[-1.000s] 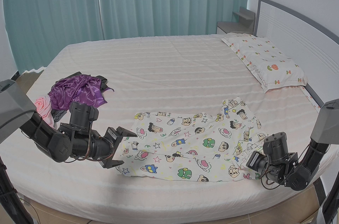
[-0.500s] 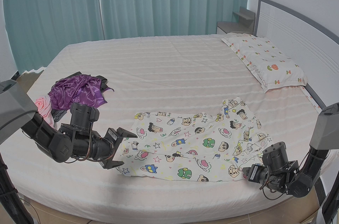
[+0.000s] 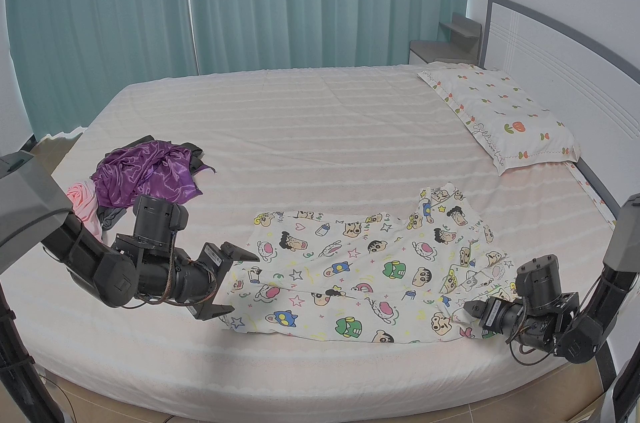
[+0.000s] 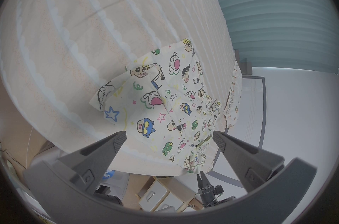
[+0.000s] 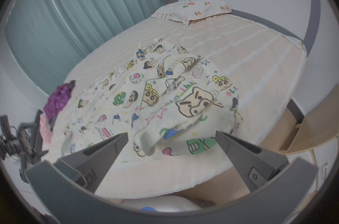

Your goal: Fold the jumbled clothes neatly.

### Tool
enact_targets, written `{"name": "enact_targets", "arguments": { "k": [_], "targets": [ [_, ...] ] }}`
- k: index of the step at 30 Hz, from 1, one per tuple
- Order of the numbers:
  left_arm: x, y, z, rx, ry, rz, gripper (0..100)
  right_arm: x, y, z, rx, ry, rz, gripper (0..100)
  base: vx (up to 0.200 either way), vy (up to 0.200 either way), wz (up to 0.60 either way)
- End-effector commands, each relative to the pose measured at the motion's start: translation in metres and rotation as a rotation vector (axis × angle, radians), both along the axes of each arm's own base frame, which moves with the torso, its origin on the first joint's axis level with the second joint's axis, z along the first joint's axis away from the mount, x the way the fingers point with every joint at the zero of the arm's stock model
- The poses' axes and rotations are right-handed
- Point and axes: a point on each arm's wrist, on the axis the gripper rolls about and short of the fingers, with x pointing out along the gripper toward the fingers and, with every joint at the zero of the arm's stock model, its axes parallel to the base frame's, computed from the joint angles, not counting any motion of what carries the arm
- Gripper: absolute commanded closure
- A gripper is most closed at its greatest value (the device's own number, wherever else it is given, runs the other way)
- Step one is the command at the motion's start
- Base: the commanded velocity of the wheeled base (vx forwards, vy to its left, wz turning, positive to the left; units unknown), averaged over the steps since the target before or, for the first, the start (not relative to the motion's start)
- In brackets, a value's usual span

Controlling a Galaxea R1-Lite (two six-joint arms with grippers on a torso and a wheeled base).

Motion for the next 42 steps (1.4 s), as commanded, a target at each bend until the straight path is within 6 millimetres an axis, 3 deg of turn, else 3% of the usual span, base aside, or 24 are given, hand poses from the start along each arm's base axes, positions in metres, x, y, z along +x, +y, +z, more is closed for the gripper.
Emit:
{"name": "enact_targets", "arguments": {
  "k": [1, 8, 20, 26, 27, 42],
  "targets": [
    [0.000, 0.000, -0.001, 0.000, 0.001, 0.001, 0, 0.008, -0.010, 0.007, 0.147, -0.005, -0.037, 0, 0.000, 0.000, 0.00],
    [0.000, 0.001, -0.001, 0.001, 0.003, 0.002, 0, 0.010, -0.009, 0.006, 0.319, 0.043, -0.055, 0, 0.000, 0.000, 0.00],
    [0.000, 0.001, -0.001, 0.001, 0.004, 0.005, 0, 0.026, -0.021, -0.015, 0.319, 0.084, -0.147, 0, 0.000, 0.000, 0.00],
    [0.000, 0.001, -0.001, 0.001, 0.006, 0.005, 0, 0.032, -0.025, -0.016, 0.324, 0.070, -0.170, 0, 0.000, 0.000, 0.00],
    [0.000, 0.001, -0.001, 0.001, 0.004, 0.005, 0, 0.032, -0.025, -0.015, 0.322, 0.068, -0.170, 100, 0.000, 0.000, 0.00],
    [0.000, 0.001, -0.001, 0.001, 0.004, 0.005, 0, 0.016, -0.017, 0.004, 0.231, -0.001, -0.129, 100, 0.000, 0.000, 0.00]
  ]
}}
